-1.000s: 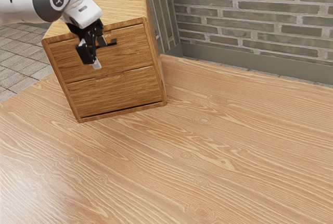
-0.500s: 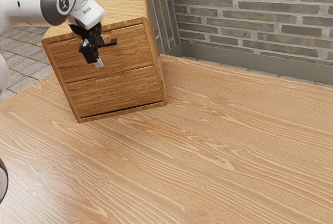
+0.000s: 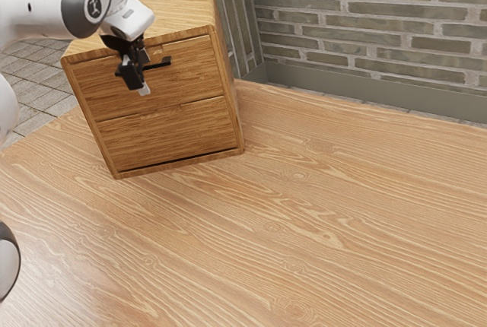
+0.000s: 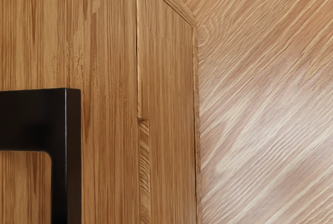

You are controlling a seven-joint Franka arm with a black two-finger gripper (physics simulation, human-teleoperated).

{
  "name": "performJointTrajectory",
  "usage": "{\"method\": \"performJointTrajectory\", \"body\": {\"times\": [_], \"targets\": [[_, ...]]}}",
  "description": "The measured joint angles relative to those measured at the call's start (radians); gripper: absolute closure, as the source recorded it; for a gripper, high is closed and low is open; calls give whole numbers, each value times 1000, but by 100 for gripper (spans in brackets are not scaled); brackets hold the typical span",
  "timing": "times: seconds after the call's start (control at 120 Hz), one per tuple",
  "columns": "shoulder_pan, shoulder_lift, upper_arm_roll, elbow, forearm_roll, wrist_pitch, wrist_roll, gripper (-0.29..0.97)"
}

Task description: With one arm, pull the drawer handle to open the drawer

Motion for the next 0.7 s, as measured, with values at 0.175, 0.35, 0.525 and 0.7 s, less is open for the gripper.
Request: {"method": "performJointTrajectory", "body": {"times": [0.175,0.35,0.525,0.7], "targets": [[0,7,0,0,0,3,-13,0],[0,7,-2,0,1,3,-21,13],[0,7,-2,1,1,3,-27,25],[-16,-3,-3,-10,-2,-3,-31,31]]}}
